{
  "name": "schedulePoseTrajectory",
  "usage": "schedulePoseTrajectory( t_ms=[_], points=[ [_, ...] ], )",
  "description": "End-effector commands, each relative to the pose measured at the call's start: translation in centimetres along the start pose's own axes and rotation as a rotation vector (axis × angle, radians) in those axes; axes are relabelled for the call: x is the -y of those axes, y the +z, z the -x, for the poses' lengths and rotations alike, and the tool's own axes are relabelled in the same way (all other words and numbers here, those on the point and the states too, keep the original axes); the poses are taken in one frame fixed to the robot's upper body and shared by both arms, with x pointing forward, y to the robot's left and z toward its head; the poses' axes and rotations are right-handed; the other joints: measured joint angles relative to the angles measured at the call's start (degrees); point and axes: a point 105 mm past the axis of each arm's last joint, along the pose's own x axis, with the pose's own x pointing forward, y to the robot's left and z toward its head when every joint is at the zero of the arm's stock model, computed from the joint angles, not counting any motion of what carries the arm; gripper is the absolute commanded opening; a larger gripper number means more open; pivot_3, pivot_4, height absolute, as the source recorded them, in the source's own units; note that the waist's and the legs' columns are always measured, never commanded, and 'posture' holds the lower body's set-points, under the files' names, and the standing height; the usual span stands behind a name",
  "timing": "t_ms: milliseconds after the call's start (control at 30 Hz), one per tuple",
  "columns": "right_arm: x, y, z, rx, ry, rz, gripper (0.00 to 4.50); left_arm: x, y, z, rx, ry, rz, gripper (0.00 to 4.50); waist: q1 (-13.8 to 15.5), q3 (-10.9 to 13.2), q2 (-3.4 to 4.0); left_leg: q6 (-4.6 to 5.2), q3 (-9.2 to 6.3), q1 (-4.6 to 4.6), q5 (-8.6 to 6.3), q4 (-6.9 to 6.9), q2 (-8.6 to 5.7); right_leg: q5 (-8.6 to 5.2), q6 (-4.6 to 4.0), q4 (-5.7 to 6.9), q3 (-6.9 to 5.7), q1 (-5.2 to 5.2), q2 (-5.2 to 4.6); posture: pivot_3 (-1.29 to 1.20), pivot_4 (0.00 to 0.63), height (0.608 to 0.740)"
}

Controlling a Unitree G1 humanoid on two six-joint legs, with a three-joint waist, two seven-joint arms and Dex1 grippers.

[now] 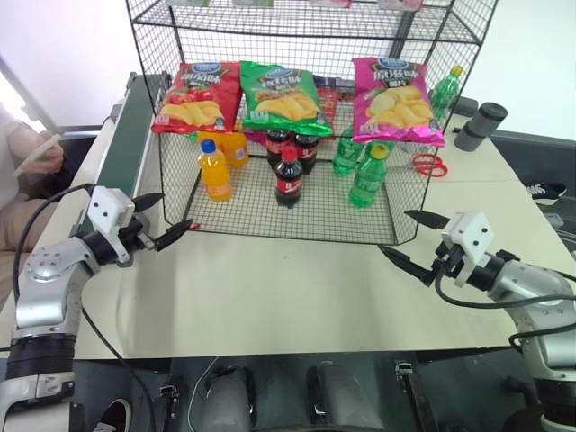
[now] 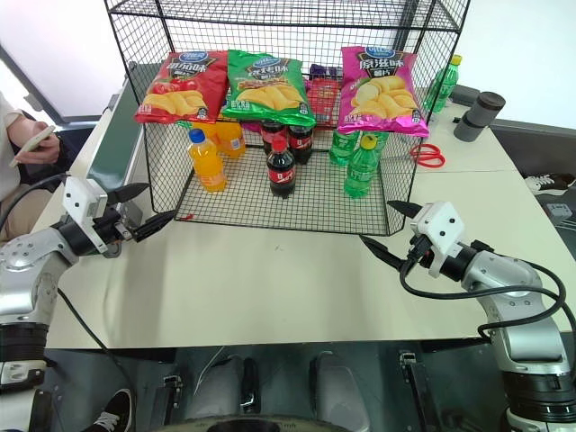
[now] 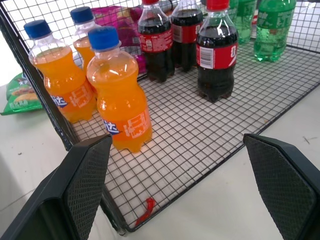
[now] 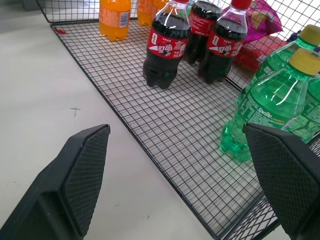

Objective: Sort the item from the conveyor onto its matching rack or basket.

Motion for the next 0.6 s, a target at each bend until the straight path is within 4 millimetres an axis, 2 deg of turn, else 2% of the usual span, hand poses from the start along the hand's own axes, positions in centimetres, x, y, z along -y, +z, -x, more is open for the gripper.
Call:
schedulePoseTrajectory(
  t_ms=[33,600],
  points=[
    [0.40,1.15,0.12,0.036,-0.007,0.038,4.43,-0.18,0.94,-0.05,0.028,0.005,-0.036,4.50,0.01,0.00,0.00,0.00,0.01,0.00,0.00,0.01,0.00,0.00,0.00,0.00,0.00,0.00,0.00,0.00,0.150,0.740],
    [0.64,1.20,-0.41,0.047,-0.003,0.057,4.43,0.25,0.89,-0.54,0.040,0.012,-0.041,4.50,0.01,0.00,0.00,0.00,0.00,0.00,0.00,0.04,0.00,0.01,0.02,0.03,0.00,0.00,0.00,0.00,0.150,0.740]
  ],
)
